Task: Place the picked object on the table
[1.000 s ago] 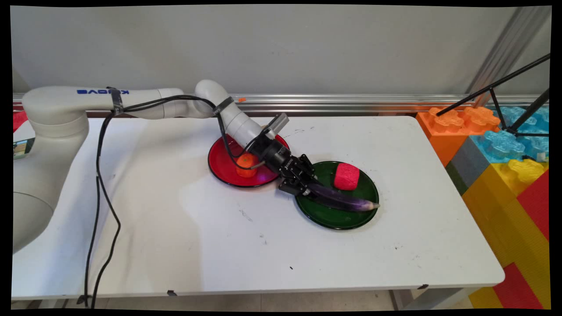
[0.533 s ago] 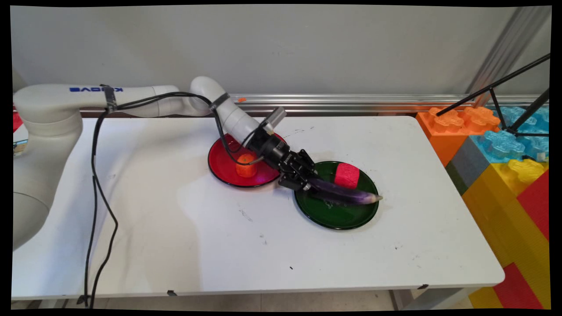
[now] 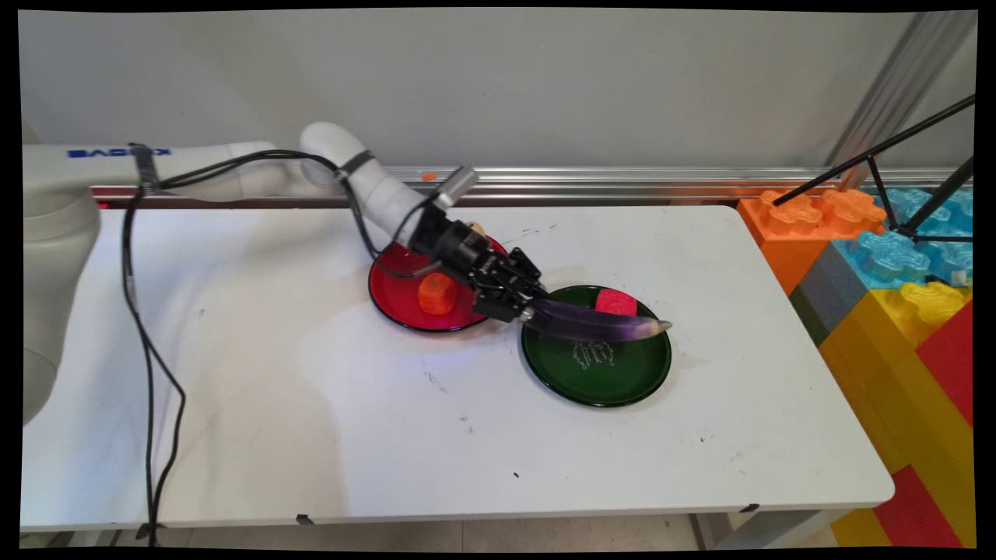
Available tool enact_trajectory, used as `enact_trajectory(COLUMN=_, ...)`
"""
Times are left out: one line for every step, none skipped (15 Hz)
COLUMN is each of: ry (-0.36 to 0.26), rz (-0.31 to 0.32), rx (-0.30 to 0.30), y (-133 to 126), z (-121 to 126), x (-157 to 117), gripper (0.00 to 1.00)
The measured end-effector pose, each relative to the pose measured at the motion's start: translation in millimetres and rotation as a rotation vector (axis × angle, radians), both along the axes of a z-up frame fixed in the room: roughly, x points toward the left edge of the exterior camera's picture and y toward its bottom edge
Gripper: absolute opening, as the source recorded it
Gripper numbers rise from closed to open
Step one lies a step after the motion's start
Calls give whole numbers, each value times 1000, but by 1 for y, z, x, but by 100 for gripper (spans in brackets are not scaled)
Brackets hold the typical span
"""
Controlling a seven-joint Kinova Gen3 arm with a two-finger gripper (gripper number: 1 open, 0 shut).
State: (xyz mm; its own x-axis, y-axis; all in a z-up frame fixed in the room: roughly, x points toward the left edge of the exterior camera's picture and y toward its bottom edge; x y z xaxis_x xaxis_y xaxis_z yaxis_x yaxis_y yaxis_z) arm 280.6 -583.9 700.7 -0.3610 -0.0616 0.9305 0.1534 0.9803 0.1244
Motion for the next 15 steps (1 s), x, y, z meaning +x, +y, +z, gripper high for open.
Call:
enact_trajectory(ry=4, rz=-1, rx=4, y=6, z=3, x=9, gripper=0)
enact_trajectory(ry=7, rz=-3, rx=9, y=13, z=4, x=19, gripper=0)
enact_trajectory(ry=7, rz=-6, rx=12, y=19, z=5, x=28, gripper=0)
enact_trajectory(ry=6, rz=-10, rx=16, y=26, z=5, x=39, gripper=0)
enact_trajectory(ry=4, rz=-14, rx=19, y=33, z=5, x=50, gripper=0)
enact_trajectory(ry=2, rz=-19, rx=21, y=38, z=4, x=58, gripper=0)
enact_trajectory(ry=-2, rz=-24, rx=24, y=44, z=3, x=68, gripper=0)
enact_trajectory(ry=-5, rz=-29, rx=25, y=50, z=1, x=78, gripper=0)
enact_trajectory(ry=-9, rz=-34, rx=27, y=54, z=-1, x=86, gripper=0)
enact_trajectory(ry=-11, rz=-38, rx=27, y=57, z=-2, x=91, gripper=0)
enact_trajectory(ry=-15, rz=-43, rx=29, y=61, z=-4, x=98, gripper=0)
enact_trajectory(ry=-21, rz=-49, rx=29, y=66, z=-7, x=106, gripper=0)
enact_trajectory(ry=-27, rz=-56, rx=30, y=70, z=-10, x=114, gripper=0)
enact_trajectory(ry=-33, rz=-62, rx=30, y=74, z=-12, x=120, gripper=0)
enact_trajectory(ry=-39, rz=-66, rx=30, y=77, z=-15, x=126, gripper=0)
